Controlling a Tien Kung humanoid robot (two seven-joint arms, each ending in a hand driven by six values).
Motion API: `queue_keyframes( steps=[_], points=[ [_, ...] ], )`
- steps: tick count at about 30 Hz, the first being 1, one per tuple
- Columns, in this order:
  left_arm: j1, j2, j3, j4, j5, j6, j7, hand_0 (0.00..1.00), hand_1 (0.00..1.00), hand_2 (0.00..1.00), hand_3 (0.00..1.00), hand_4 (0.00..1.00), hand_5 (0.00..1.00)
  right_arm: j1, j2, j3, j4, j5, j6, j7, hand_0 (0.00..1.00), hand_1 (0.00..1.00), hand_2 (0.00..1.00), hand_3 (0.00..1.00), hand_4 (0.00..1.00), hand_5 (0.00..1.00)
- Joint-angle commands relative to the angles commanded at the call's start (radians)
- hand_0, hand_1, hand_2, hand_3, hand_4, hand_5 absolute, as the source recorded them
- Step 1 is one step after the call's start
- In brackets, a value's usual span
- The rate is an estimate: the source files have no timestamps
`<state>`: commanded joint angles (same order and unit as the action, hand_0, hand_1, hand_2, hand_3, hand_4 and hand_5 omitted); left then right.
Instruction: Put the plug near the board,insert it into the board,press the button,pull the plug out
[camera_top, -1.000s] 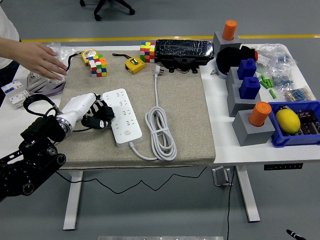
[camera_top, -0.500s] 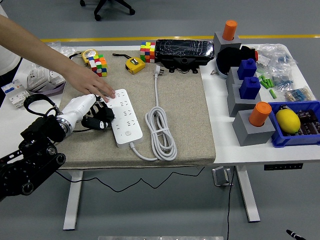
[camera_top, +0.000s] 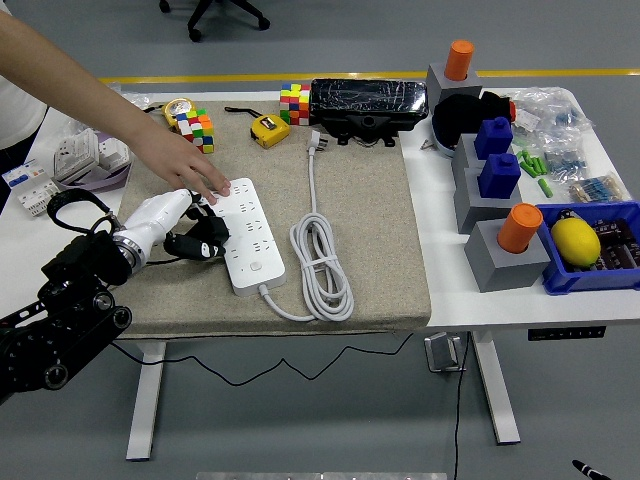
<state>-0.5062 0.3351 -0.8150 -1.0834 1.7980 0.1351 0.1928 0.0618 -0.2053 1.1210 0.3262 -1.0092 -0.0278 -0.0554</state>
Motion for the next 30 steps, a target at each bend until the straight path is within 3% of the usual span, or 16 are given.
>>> queue_keyframes(
  steps=[11, 17, 21, 24, 27, 28, 30],
  points=[
    [0.008, 0.002, -0.015, -0.017, -0.015, 0.04, -0.026, 0.683, 0.687, 0.635, 0.633, 0.998, 0.352, 0.0, 0.001, 0.0, -0.001, 0.001, 0.0, 0.0, 0.653, 0.654, 0.66, 0.571, 0.991, 0.56],
    [0.037, 0.012, -0.027, -0.072, -0.021, 0.2, -0.12, 0.687, 0.692, 0.642, 0.676, 0.998, 0.382, 0.0, 0.001, -0.005, 0.0, 0.002, 0.001, 0.0, 0.654, 0.654, 0.66, 0.571, 0.991, 0.559],
    [0.079, 0.028, -0.039, -0.129, -0.026, 0.285, -0.154, 0.687, 0.692, 0.642, 0.676, 0.998, 0.382, 0.0, -0.002, -0.007, 0.0, 0.0, 0.001, 0.0, 0.654, 0.654, 0.66, 0.571, 0.991, 0.559],
    [0.121, 0.04, -0.054, -0.183, -0.019, 0.326, -0.146, 0.698, 0.701, 0.653, 0.666, 0.958, 0.408, 0.001, -0.003, -0.004, 0.0, -0.002, 0.0, 0.0, 0.653, 0.654, 0.66, 0.571, 0.991, 0.56],
    [0.167, 0.051, -0.06, -0.236, 0.014, 0.34, -0.117, 0.698, 0.701, 0.653, 0.666, 0.958, 0.408, 0.0, -0.004, -0.003, -0.001, -0.003, 0.0, -0.001, 0.653, 0.654, 0.66, 0.571, 0.991, 0.56],
    [0.182, 0.053, -0.064, -0.25, 0.032, 0.34, -0.104, 0.711, 0.736, 0.698, 0.676, 0.897, 0.443, 0.0, -0.004, -0.003, -0.002, -0.004, 0.0, -0.001, 0.654, 0.654, 0.66, 0.57, 0.991, 0.56],
    [0.203, 0.051, -0.071, -0.262, 0.062, 0.337, -0.089, 0.711, 0.736, 0.698, 0.676, 0.897, 0.443, -0.001, -0.003, -0.004, -0.002, -0.004, 0.0, -0.001, 0.654, 0.654, 0.66, 0.57, 0.991, 0.56]
  ],
)
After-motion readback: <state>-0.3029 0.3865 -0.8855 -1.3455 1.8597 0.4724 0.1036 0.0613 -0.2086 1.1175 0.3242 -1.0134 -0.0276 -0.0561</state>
